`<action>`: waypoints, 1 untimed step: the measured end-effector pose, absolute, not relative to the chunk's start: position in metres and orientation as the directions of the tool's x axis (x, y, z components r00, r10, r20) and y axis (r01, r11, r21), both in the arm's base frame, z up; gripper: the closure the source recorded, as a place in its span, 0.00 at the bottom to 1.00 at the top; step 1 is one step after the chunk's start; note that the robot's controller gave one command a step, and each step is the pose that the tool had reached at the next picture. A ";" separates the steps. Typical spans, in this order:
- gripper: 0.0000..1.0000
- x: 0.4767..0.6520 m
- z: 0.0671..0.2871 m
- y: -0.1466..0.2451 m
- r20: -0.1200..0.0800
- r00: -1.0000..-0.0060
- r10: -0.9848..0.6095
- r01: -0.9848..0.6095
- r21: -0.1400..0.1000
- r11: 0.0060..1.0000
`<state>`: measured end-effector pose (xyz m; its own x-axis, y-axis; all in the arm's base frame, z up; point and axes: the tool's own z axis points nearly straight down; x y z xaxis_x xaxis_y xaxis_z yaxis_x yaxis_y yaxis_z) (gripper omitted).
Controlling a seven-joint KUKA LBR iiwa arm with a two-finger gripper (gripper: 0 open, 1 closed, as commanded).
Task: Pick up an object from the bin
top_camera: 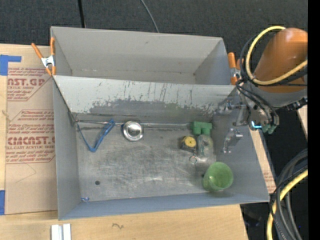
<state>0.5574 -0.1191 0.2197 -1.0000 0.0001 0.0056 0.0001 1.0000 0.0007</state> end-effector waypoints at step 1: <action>0.00 0.585 0.102 -0.049 0.004 -0.998 -0.057 -0.057 0.004 0.998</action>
Offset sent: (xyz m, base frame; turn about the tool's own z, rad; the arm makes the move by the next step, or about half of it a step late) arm 0.0279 0.0656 -0.1119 -0.0521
